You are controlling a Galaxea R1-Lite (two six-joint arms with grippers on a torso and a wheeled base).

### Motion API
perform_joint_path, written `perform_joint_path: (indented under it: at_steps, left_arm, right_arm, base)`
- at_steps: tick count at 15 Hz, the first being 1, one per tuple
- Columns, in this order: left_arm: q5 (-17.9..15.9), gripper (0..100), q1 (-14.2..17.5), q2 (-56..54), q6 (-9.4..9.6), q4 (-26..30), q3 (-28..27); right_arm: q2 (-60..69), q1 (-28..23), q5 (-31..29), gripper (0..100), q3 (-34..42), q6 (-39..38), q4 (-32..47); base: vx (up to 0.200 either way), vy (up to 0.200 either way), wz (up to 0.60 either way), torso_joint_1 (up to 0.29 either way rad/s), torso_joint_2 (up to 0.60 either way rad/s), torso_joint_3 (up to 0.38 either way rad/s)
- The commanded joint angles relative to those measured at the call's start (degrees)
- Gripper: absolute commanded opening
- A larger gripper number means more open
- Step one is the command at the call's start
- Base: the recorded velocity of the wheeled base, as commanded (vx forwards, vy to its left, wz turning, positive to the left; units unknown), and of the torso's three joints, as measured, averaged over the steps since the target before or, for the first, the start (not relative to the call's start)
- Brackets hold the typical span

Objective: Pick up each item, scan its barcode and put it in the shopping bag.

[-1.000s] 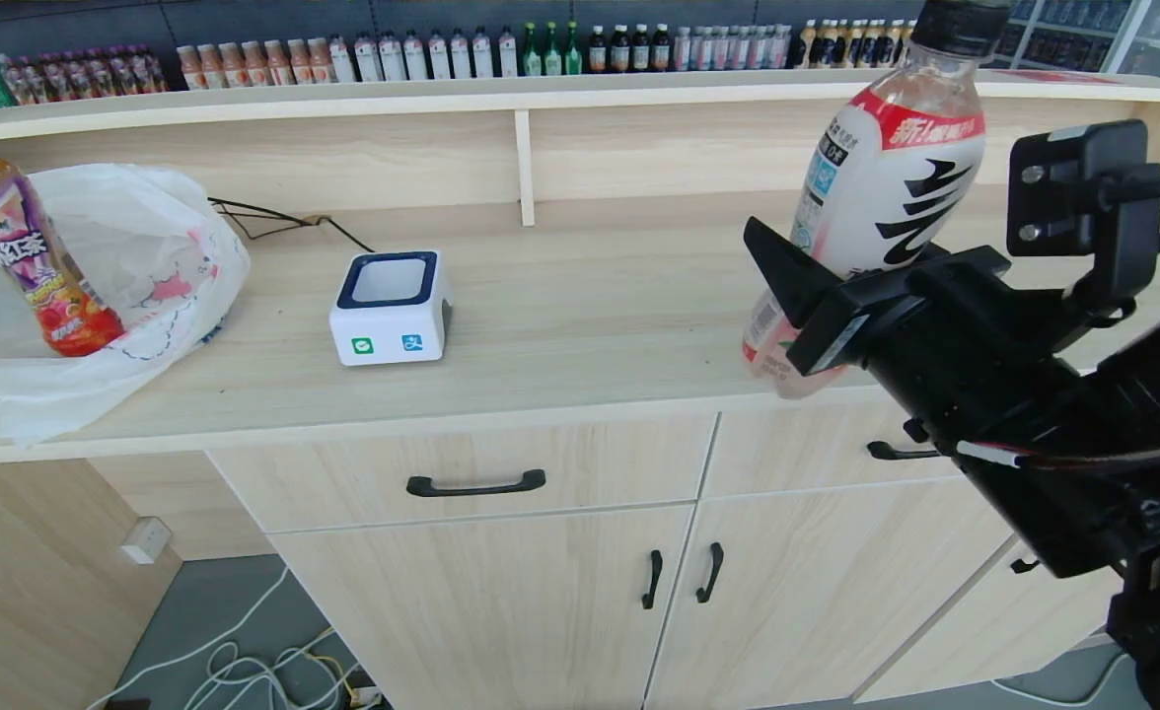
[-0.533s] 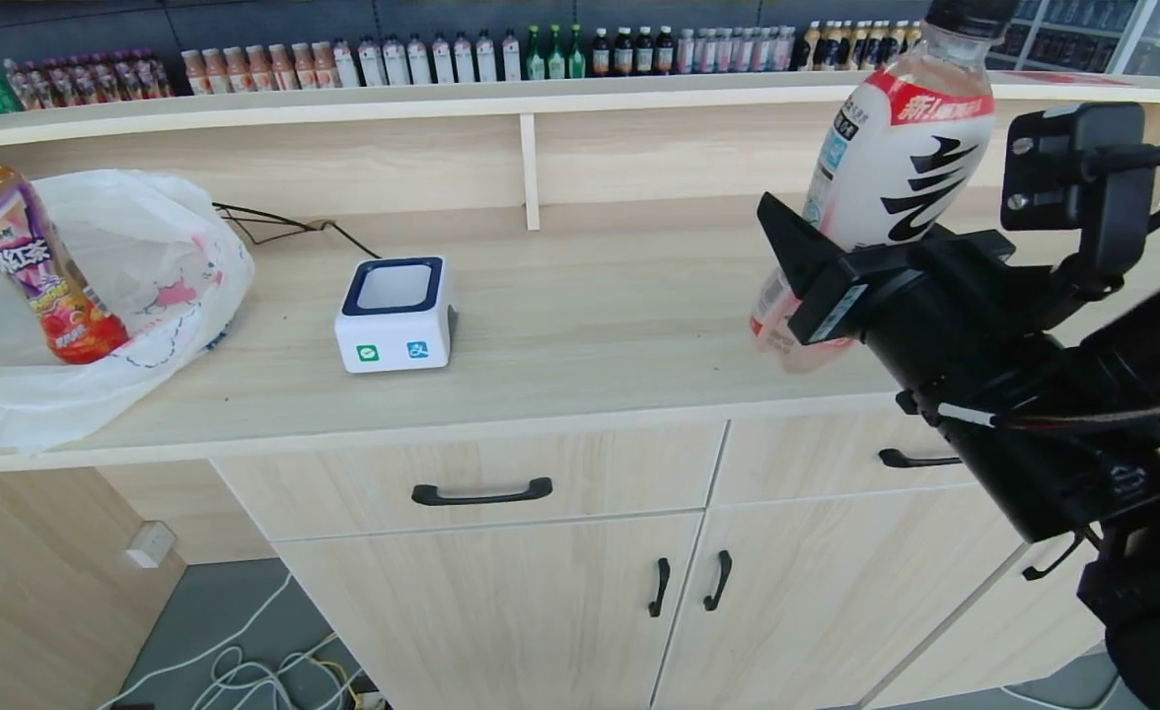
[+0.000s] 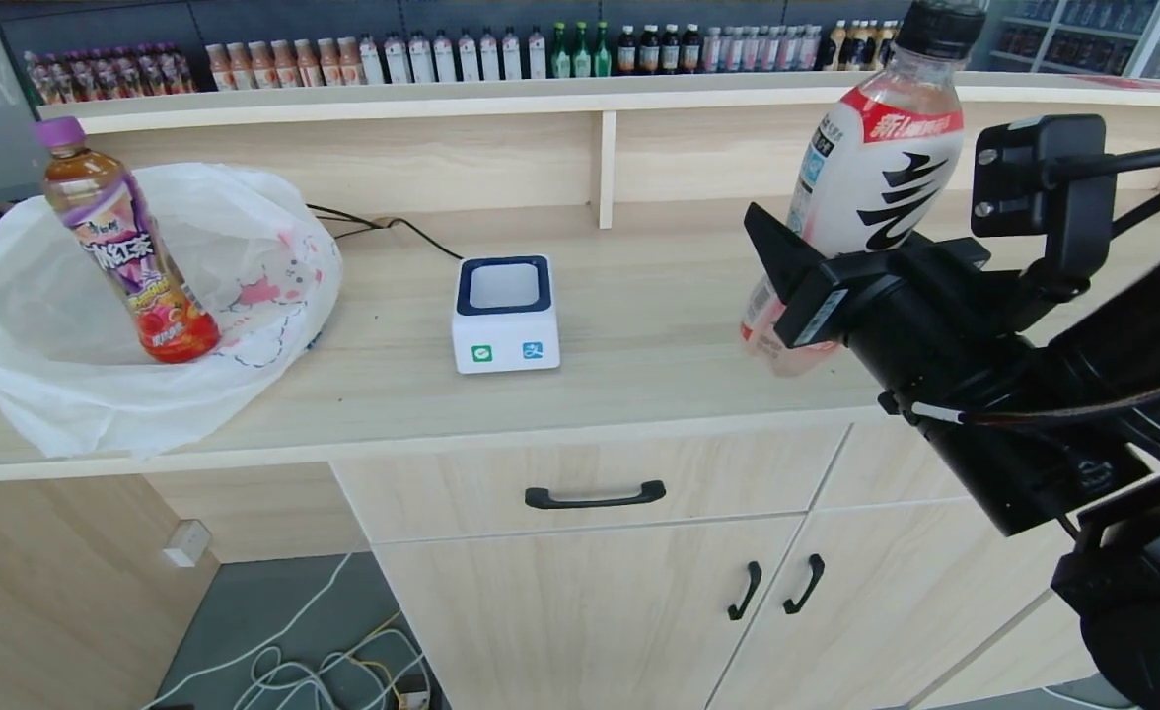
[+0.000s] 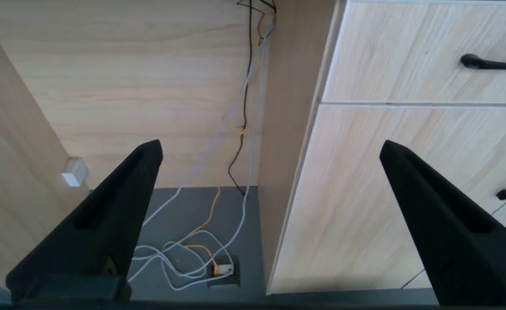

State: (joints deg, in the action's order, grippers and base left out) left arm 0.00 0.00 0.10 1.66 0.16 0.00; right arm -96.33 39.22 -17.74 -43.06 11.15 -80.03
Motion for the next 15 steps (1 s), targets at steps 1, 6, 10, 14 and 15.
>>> perform_joint_path:
  at_steps: [1,6,10,14,15]
  left_arm:
    - [0.0,100,0.0,0.0,0.01,0.0,0.0]
    - [0.0,100,0.0,0.0,0.01,0.0,0.0]
    - [0.0,100,0.0,0.0,0.01,0.0,0.0]
    - [0.0,100,0.0,0.0,0.01,0.0,0.0]
    - [0.0,100,0.0,0.0,0.01,0.0,0.0]
  right_arm:
    - [0.4,0.0,0.0,0,-0.6,0.2,0.1]
    - [0.4,0.3,0.0,0,-3.6,0.4,-1.6]
    - [0.4,0.5,-0.4,0,-4.6,1.0,-2.9]
    - [0.4,2.5,-6.4,0,-3.6,1.9,-5.3]
    - [0.5,2.6,-6.4,0,-3.4,1.8,-5.4]
  base:
    - [0.000,0.200,0.00,0.007,-0.01,0.007]
    - [0.000,0.200,0.00,0.001,0.00,-0.001]
    - [0.000,0.200,0.00,0.004,0.01,0.001]
    - [0.000,0.200,0.00,0.002,0.00,0.005]
    - [0.000,0.200,0.00,-0.007,0.00,0.002]
